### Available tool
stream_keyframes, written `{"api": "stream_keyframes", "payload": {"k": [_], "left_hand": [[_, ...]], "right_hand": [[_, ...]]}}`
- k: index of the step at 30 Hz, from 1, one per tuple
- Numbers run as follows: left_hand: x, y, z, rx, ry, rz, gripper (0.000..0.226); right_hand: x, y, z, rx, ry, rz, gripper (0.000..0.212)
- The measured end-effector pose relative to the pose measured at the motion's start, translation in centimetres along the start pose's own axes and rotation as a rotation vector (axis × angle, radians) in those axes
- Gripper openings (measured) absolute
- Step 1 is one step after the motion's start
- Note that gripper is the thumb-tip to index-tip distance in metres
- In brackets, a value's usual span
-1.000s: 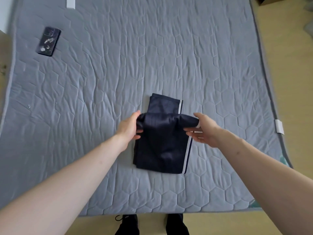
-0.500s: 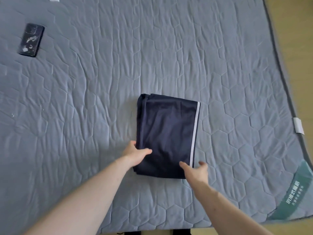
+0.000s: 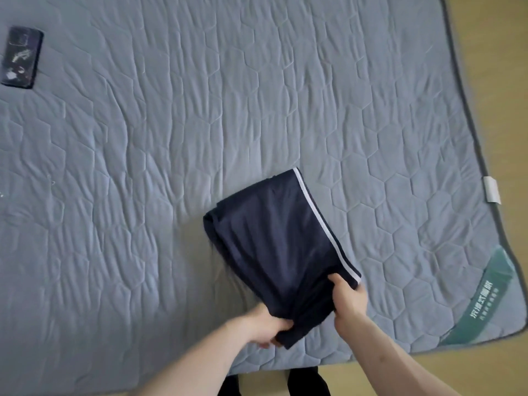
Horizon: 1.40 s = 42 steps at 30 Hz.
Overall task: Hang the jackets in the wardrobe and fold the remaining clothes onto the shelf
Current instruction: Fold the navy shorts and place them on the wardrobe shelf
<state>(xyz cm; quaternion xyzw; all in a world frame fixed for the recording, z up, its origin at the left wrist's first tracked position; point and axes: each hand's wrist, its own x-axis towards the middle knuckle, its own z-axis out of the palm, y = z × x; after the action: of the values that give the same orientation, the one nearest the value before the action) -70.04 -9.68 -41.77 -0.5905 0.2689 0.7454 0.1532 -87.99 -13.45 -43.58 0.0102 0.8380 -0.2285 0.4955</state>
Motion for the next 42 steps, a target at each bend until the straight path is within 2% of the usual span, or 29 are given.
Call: {"api": "stream_keyframes", "payload": {"k": [1, 2, 3, 4, 6, 8, 9, 10, 11, 12, 14, 15, 17, 19, 20, 23, 25, 30, 31, 34, 37, 39, 42], "left_hand": [[-0.5, 0.5, 1.1, 0.16, -0.175, -0.007, 0.024], [-0.7, 1.0, 1.8, 0.35, -0.278, 0.019, 0.031], [-0.6, 1.4, 2.2, 0.501, -0.279, 0.087, 0.036], [-0.5, 1.9, 2.2, 0.563, -0.189, 0.193, 0.04], [-0.3, 3.7, 0.6, 0.429, 0.154, 0.395, 0.033], [0.2, 5.6, -3.4, 0.283, 0.641, 0.554, 0.021], [0.5, 6.6, -5.9, 0.283, 0.854, 0.602, 0.026], [0.9, 7.3, -8.3, 0.327, 0.992, 0.599, 0.043], [1.5, 7.7, -10.6, 0.378, 1.037, 0.522, 0.065], [2.0, 8.0, -12.6, 0.4, 0.983, 0.396, 0.089], [3.0, 7.6, -15.0, 0.299, 0.707, 0.194, 0.128], [3.3, 7.3, -15.5, 0.23, 0.576, 0.153, 0.14], [3.7, 6.9, -15.2, 0.207, 0.468, 0.16, 0.148], [4.0, 6.3, -14.2, 0.191, 0.483, 0.218, 0.136], [4.0, 6.1, -13.6, 0.154, 0.493, 0.246, 0.123], [4.2, 4.5, -11.4, 0.012, 0.446, 0.24, 0.068], [3.7, 2.7, -9.6, -0.073, 0.435, 0.189, 0.045], [-0.1, -2.3, -6.0, -0.312, 0.493, 0.129, 0.027], [-1.2, -3.2, -5.4, -0.367, 0.494, 0.119, 0.029], [-5.2, -5.3, -3.9, -0.492, 0.494, 0.084, 0.053], [-9.7, -6.8, -2.7, -0.531, 0.512, 0.086, 0.059], [-13.6, -7.1, -1.9, -0.541, 0.529, 0.119, 0.05], [-20.5, -7.2, -0.8, -0.48, 0.59, 0.171, 0.023]], "right_hand": [[0.3, -0.4, -1.3, -0.019, 0.029, -0.034, 0.02], [0.7, -0.8, -2.4, -0.04, 0.05, -0.068, 0.02], [1.1, -1.2, -3.4, -0.069, 0.062, -0.109, 0.019], [1.6, -1.6, -4.3, -0.106, 0.067, -0.151, 0.018], [2.6, -2.2, -5.4, -0.184, 0.05, -0.192, 0.021], [3.3, -2.2, -5.5, -0.246, -0.014, -0.163, 0.038], [3.5, -2.1, -5.4, -0.263, -0.052, -0.139, 0.047], [3.5, -1.8, -5.2, -0.268, -0.088, -0.12, 0.055], [3.5, -1.4, -5.0, -0.264, -0.113, -0.109, 0.063], [3.5, -0.9, -4.8, -0.253, -0.127, -0.104, 0.069], [3.4, 0.2, -4.4, -0.224, -0.141, -0.105, 0.079], [3.4, 0.7, -4.2, -0.208, -0.152, -0.105, 0.082], [3.3, 1.7, -3.8, -0.183, -0.182, -0.107, 0.084], [3.0, 2.4, -3.5, -0.163, -0.211, -0.13, 0.077], [3.0, 2.6, -3.4, -0.15, -0.218, -0.141, 0.07], [2.9, 2.6, -3.2, -0.128, -0.229, -0.134, 0.043], [2.6, 2.3, -3.4, -0.143, -0.228, -0.124, 0.03], [-0.1, 0.7, -4.8, -0.271, -0.232, -0.171, 0.016], [-1.0, 0.5, -5.2, -0.3, -0.245, -0.179, 0.015], [-3.9, 0.3, -6.4, -0.366, -0.285, -0.213, 0.015], [-7.9, -0.4, -7.8, -0.417, -0.332, -0.24, 0.017], [-11.3, -1.2, -9.1, -0.449, -0.36, -0.257, 0.019], [-17.6, -2.8, -11.4, -0.48, -0.389, -0.29, 0.02]]}}
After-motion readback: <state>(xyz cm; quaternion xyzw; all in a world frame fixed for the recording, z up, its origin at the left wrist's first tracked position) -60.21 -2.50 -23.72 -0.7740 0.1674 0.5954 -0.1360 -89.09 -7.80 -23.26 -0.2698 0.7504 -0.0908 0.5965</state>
